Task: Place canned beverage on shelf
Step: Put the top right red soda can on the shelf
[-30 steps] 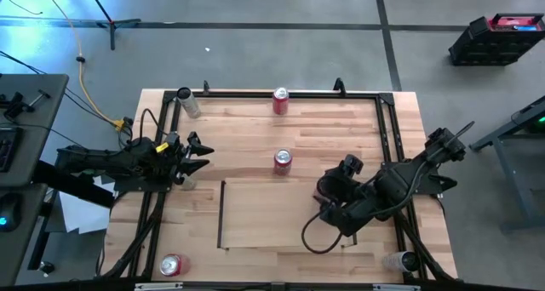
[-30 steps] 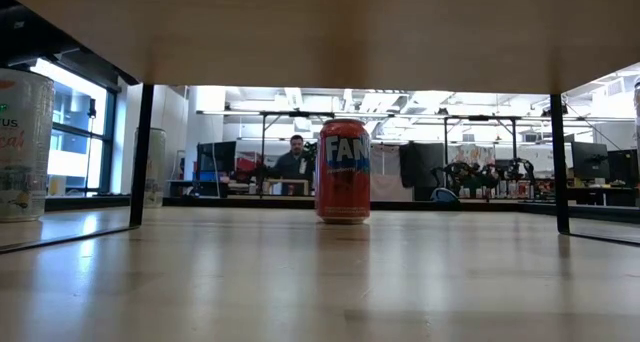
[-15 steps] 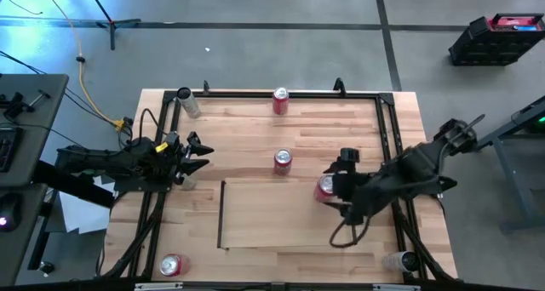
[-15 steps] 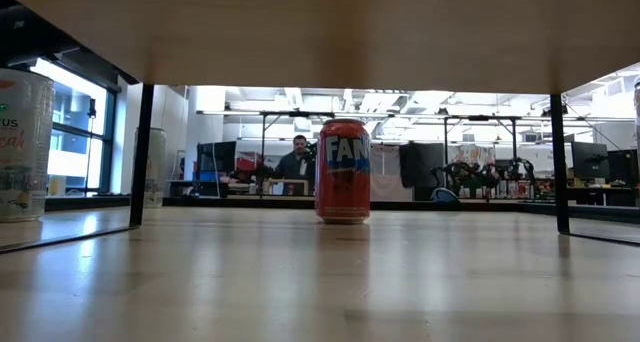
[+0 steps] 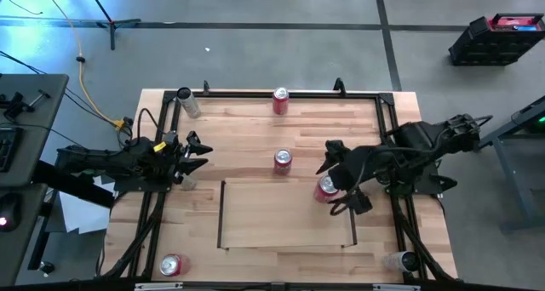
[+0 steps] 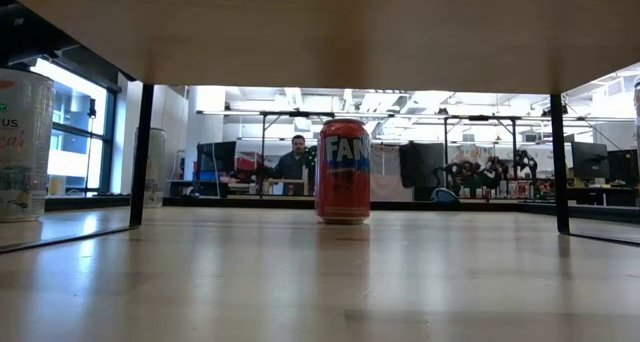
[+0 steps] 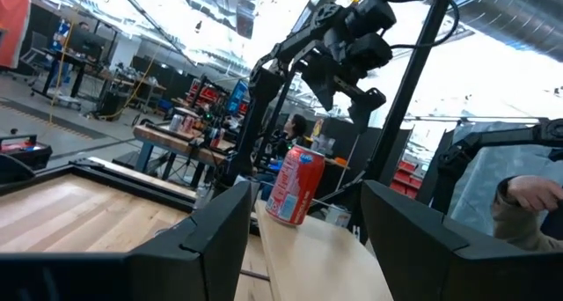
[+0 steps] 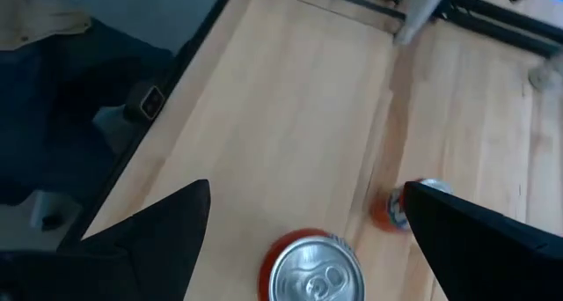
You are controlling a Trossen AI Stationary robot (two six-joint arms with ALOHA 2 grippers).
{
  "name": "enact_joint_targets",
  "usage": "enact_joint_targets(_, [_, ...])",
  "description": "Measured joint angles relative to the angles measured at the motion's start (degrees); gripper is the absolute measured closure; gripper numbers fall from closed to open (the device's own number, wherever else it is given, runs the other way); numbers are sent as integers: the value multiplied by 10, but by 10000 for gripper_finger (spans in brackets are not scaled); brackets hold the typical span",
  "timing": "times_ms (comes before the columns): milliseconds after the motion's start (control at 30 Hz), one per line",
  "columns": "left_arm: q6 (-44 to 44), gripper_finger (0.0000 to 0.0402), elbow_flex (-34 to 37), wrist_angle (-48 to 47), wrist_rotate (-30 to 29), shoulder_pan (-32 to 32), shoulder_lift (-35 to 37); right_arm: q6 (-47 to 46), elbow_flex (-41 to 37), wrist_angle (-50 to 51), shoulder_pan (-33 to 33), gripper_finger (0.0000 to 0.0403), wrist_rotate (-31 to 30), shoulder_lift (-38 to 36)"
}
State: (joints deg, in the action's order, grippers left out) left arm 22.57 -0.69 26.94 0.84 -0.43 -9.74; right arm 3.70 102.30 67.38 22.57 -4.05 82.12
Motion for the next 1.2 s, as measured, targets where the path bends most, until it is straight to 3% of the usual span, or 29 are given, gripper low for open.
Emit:
enact_joint_targets(367, [-1,193,0,0,0,0,0,41,0,1,-44,41,63,0])
enact_joint_targets(667, [-1,193,0,-1,0,0,0,43,-10,-14,-51,41,63,-3])
enact_joint_targets(1100, [-1,193,0,-1,-13,0,0,24,-296,-210,-68,41,62,-197])
enact_joint_targets(1200, [-2,193,0,-1,-17,0,0,26,-345,-245,-85,41,86,-226])
